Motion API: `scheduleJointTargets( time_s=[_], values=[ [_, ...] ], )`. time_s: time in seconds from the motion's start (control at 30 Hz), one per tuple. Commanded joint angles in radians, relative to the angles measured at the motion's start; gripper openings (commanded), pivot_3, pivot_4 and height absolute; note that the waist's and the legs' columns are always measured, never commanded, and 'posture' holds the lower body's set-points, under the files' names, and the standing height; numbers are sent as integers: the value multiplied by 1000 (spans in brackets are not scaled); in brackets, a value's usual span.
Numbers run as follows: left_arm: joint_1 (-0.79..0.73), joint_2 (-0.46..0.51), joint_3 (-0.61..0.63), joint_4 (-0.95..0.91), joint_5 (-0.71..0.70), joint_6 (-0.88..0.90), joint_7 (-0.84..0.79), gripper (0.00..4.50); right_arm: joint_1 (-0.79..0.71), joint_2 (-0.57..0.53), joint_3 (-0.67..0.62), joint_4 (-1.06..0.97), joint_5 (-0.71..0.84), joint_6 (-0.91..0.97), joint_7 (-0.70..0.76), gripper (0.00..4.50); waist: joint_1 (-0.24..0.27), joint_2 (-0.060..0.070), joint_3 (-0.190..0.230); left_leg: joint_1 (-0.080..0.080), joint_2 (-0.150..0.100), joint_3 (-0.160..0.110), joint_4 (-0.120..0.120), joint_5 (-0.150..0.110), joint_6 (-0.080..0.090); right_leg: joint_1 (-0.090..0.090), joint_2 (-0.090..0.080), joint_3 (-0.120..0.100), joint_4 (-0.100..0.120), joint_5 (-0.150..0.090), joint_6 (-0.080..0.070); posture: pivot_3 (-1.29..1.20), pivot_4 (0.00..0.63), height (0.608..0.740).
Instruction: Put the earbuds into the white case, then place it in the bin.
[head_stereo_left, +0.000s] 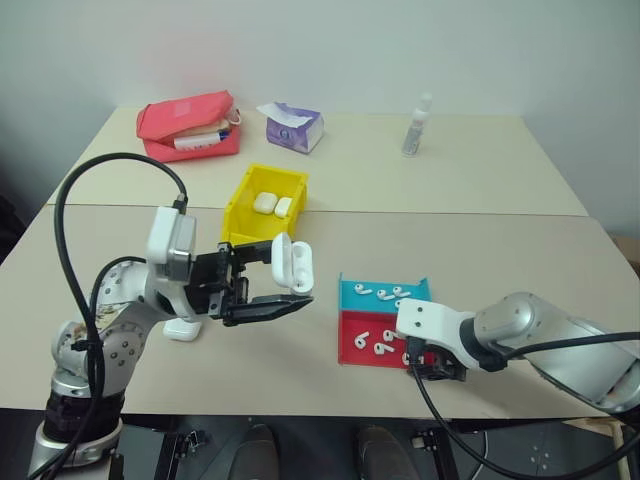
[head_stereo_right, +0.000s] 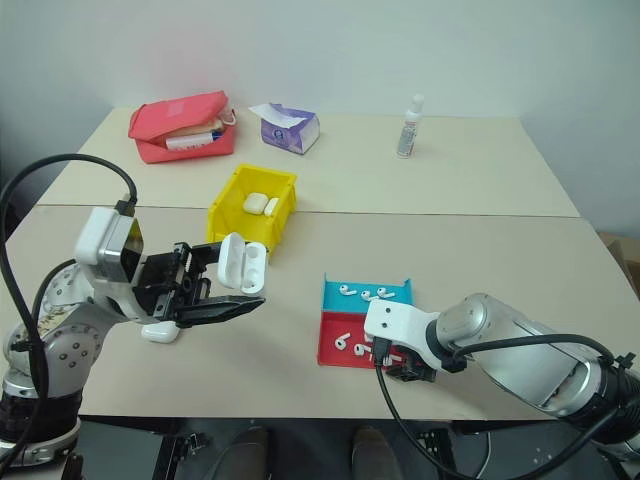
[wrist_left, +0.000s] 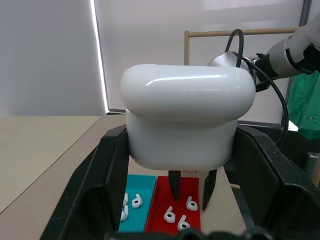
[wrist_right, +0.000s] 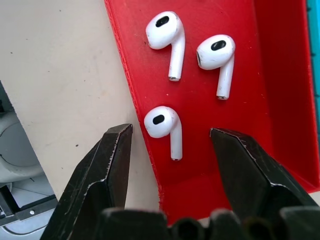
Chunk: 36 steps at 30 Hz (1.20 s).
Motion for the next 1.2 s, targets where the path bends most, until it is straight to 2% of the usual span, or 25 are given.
scheduleJointTargets(
  time_s=[0.03,0.6,0.83,0.87,1.07,1.2],
  values=[
    [2,15,29,-42,-33,3,11,2772,1,1,-5,-6,-26,-41,9,2948,0,0,0,0,0,0,0,0,0,0,0,0,0,0,0,0,150,740],
    [18,28,36,-58,-60,0,47,2772,43,-39,34,27,-175,-219,114,2948,0,0,0,0,0,0,0,0,0,0,0,0,0,0,0,0,150,740],
    [26,32,41,-66,-64,2,53,2772,66,-35,28,27,-210,-244,137,814,-2,0,0,2,0,0,0,0,0,2,0,0,0,0,0,0,150,740],
    [25,32,41,-66,-64,2,54,2772,69,-35,26,27,-215,-247,140,613,-1,0,0,2,0,0,0,0,0,2,0,0,0,0,0,0,150,740],
    [23,34,44,-64,-65,3,56,2772,90,-25,1,28,-218,-238,139,600,-1,0,0,2,0,0,0,0,0,2,0,0,0,0,0,0,150,740],
    [17,38,50,-55,-68,3,52,2772,96,-10,-94,31,-160,-197,151,600,-1,0,0,2,0,0,0,0,0,2,0,0,0,0,0,0,150,740]
  ],
)
